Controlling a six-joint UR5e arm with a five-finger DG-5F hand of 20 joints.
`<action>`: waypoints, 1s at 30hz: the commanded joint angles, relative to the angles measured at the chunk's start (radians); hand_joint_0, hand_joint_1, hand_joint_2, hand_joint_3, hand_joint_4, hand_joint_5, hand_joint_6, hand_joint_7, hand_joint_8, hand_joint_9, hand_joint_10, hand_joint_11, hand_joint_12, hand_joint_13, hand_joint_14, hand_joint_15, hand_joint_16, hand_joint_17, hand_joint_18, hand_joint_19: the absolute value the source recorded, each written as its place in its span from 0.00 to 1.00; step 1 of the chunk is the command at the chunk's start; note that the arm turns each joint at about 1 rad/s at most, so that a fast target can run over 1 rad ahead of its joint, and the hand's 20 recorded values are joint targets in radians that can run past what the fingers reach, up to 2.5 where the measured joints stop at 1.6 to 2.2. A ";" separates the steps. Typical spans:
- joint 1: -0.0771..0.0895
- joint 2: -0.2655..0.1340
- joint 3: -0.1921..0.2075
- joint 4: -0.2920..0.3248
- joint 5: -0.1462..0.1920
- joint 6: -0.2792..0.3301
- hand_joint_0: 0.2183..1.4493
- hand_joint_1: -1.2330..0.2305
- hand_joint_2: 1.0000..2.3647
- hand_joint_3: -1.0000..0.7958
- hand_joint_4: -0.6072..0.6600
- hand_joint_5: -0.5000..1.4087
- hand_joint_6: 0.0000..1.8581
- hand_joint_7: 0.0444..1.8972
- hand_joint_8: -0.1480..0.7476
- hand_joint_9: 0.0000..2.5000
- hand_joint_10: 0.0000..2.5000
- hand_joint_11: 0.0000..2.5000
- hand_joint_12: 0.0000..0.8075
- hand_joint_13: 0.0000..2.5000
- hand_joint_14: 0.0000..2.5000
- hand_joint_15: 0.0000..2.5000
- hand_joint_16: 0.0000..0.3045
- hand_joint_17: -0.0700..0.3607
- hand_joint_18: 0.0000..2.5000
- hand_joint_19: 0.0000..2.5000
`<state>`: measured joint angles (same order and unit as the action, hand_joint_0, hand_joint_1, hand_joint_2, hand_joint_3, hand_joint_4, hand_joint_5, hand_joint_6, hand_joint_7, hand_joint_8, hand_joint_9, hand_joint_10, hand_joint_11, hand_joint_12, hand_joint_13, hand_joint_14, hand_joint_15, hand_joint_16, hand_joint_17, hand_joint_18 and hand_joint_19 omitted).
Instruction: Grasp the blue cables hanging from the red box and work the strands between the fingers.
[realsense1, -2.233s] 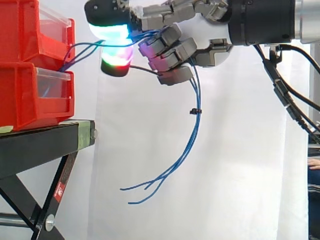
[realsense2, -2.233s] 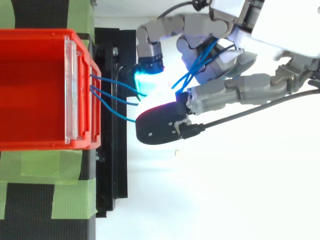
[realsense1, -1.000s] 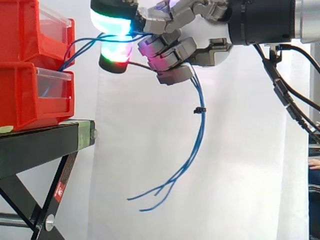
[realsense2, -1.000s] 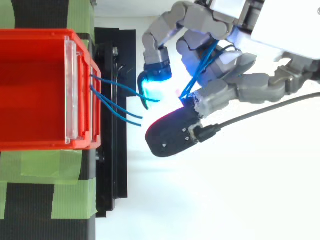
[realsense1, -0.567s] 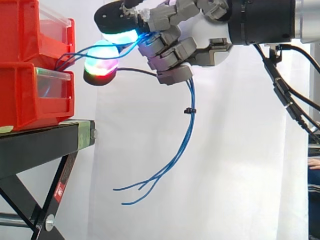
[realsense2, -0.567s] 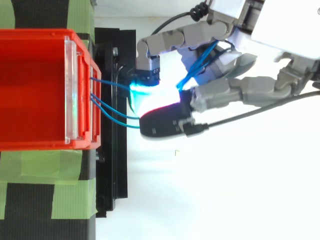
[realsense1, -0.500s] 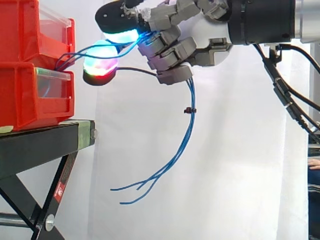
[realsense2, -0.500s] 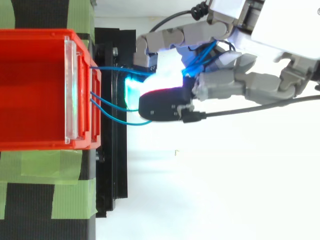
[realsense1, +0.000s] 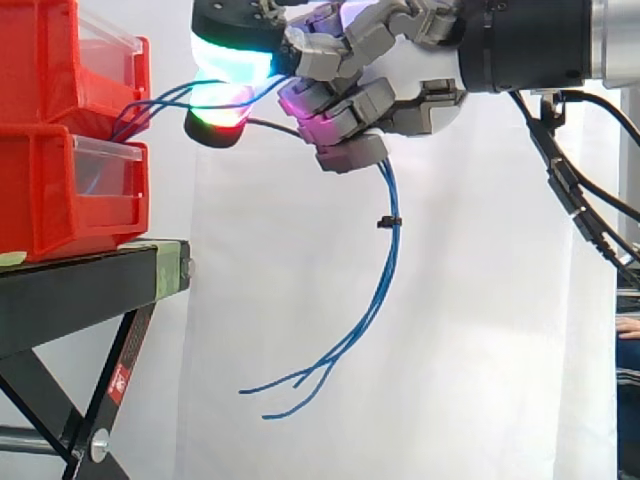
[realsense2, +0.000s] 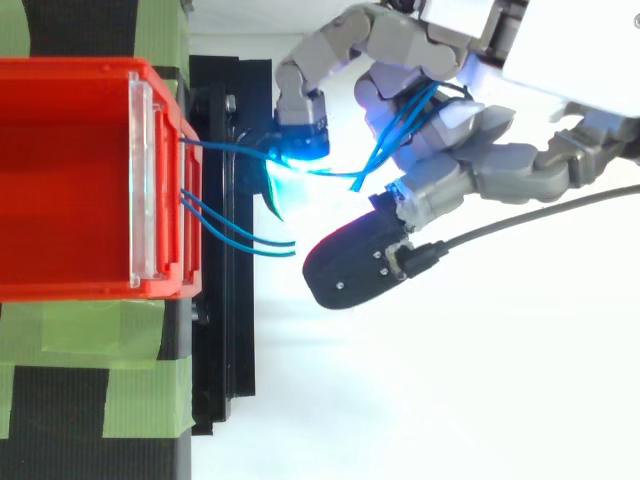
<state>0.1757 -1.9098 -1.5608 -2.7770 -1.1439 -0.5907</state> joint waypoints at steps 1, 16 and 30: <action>-0.001 0.000 0.004 0.002 0.000 0.000 0.82 0.30 0.00 0.00 0.51 0.23 0.66 0.56 0.56 0.36 1.00 0.80 0.53 0.41 1.00 0.52 0.21 0.49 0.56 0.66; -0.007 0.000 0.024 -0.013 -0.002 0.166 0.44 0.34 0.62 0.38 0.56 0.46 0.34 0.68 0.56 0.36 1.00 0.80 0.53 0.41 1.00 0.52 0.21 0.49 0.56 0.66; -0.022 0.000 0.022 -0.081 -0.004 0.138 0.93 0.33 0.01 0.58 0.51 0.61 0.09 0.85 0.56 0.36 1.00 0.80 0.53 0.41 1.00 0.52 0.21 0.49 0.56 0.66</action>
<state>0.1575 -1.9104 -1.5372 -2.8520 -1.1472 -0.4086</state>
